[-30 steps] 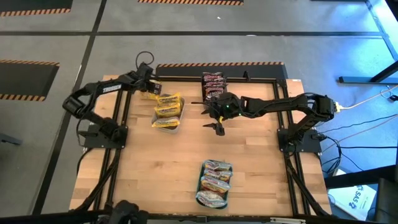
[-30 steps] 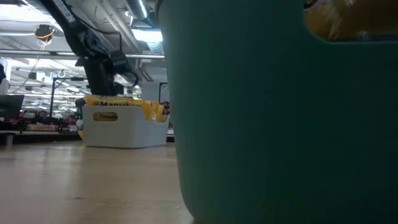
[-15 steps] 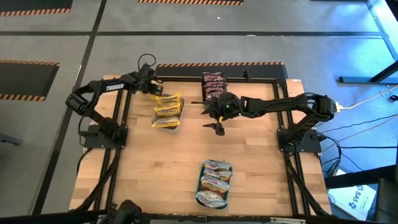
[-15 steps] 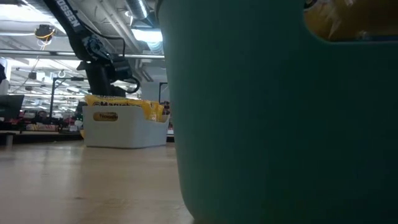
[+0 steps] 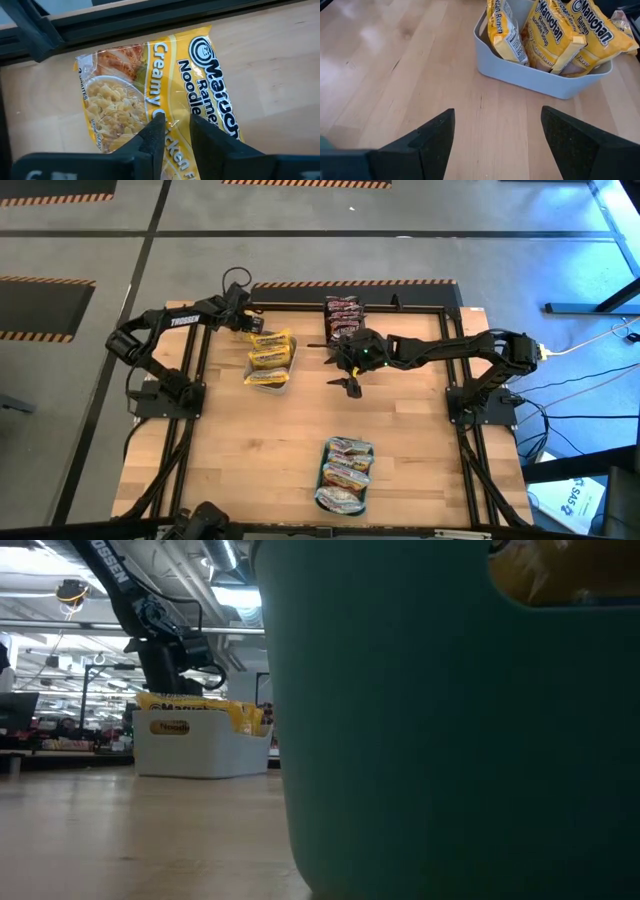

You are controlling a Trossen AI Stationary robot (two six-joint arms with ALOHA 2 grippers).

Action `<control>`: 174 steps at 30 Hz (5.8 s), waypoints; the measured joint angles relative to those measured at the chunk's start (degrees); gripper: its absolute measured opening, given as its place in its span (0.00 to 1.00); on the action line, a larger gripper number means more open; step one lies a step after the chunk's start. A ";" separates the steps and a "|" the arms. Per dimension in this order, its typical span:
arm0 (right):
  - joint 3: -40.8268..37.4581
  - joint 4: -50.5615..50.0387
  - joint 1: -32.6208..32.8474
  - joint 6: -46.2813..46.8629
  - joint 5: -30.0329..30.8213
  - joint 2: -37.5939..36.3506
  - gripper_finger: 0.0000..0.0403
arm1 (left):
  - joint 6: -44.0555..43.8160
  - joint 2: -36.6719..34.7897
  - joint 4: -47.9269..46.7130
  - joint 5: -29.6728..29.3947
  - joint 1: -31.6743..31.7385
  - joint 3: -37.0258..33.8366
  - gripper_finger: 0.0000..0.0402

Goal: Sort Maruchan noodles
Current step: Put the yellow noodle pack into the white bin

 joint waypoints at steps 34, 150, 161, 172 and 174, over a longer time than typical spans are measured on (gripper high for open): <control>0.00 0.28 0.02 -2.70 -1.53 0.00 0.69 | -14.96 -7.70 -33.25 -3.39 -12.49 2.40 0.18; -0.02 -0.20 -0.02 4.55 -0.99 0.04 0.69 | -38.50 -18.88 -31.13 -12.19 -42.55 -11.70 0.18; -0.02 0.08 -0.02 4.07 -0.91 0.04 0.69 | -46.13 -18.55 -40.06 1.95 -51.04 -7.39 0.18; -0.02 0.06 0.00 3.20 -0.96 0.04 0.69 | -57.15 -18.51 -39.70 2.31 -64.39 -7.37 0.18; -0.02 0.15 0.00 3.19 -0.98 0.04 0.69 | -57.95 -18.72 -39.78 -0.69 -65.19 -7.21 0.18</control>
